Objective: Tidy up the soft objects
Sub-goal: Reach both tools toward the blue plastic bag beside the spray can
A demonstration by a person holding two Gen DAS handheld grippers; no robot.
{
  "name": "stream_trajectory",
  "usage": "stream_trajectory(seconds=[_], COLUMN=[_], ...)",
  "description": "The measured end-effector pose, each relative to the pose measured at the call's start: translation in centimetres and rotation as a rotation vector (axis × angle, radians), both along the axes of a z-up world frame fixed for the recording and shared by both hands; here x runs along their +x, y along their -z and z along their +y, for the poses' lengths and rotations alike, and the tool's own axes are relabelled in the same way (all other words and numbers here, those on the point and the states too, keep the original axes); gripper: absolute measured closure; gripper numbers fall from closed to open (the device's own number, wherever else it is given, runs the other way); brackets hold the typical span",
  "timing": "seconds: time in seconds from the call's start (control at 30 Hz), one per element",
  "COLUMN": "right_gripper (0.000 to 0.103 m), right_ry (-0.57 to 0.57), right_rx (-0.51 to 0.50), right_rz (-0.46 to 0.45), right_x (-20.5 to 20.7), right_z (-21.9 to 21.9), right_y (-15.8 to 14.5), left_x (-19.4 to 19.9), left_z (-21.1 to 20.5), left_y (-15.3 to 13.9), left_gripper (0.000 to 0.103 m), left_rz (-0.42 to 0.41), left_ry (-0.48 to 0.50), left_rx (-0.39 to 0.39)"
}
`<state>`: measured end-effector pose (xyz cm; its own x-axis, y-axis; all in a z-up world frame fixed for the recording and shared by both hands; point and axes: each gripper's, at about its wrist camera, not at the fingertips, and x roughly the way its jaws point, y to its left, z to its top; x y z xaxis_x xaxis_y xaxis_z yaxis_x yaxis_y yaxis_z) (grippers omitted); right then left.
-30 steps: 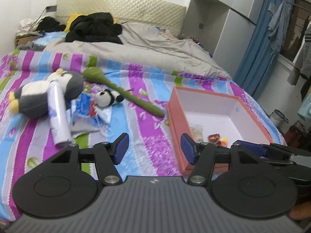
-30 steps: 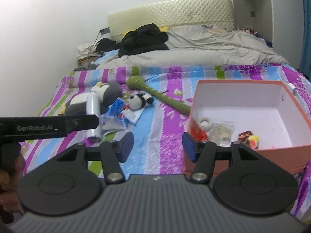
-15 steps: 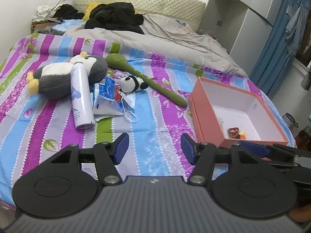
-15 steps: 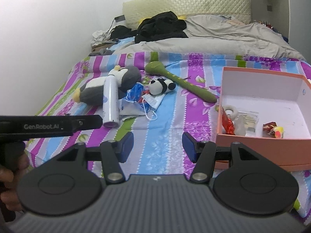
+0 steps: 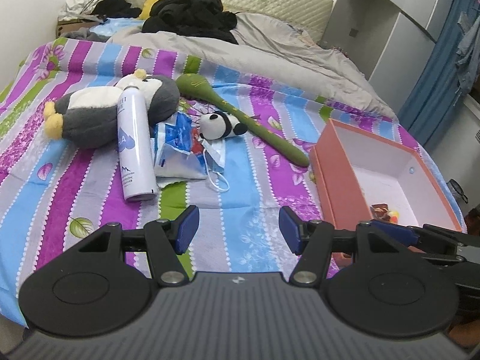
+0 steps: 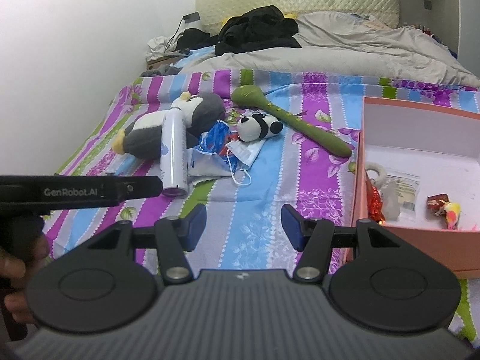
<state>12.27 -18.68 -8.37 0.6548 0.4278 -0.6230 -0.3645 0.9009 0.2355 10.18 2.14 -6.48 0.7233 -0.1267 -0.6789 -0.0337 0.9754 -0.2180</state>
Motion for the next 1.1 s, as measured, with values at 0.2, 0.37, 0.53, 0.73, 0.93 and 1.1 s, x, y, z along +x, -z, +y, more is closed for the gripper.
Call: stream_trajectory(seconds=[0.2, 0.37, 0.53, 0.73, 0.93, 1.1], right_gripper=[0.045, 0.045, 0.045, 0.045, 0.047, 0.053], right_ry=[-0.015, -0.023, -0.025, -0.021, -0.031, -0.047], right_rx=[-0.002, 0.004, 0.021, 0.058, 0.088, 0.107], right_rz=[0.022, 0.042, 0.067, 0.108, 0.133, 0.142], right_x=[2.2, 4.6, 7.5, 11.6, 15.5, 18.3], right_z=[1.0, 1.9, 2.8, 4.0, 5.9, 7.3], right_y=[1.0, 2.1, 3.5, 5.8, 8.0, 9.7], left_x=[2.3, 4.5, 7.4, 11.3, 15.4, 18.6], left_z=[1.4, 2.9, 4.4, 5.8, 6.8, 7.4], left_y=[1.2, 2.3, 3.7, 5.3, 6.8, 8.1], left_gripper=[0.038, 0.039, 0.040, 0.040, 0.040, 0.040], left_rz=[0.024, 0.046, 0.066, 0.076, 0.079, 0.083], left_ry=[-0.027, -0.056, -0.079, -0.097, -0.104, -0.094], left_rx=[-0.008, -0.017, -0.034, -0.031, -0.010, -0.003])
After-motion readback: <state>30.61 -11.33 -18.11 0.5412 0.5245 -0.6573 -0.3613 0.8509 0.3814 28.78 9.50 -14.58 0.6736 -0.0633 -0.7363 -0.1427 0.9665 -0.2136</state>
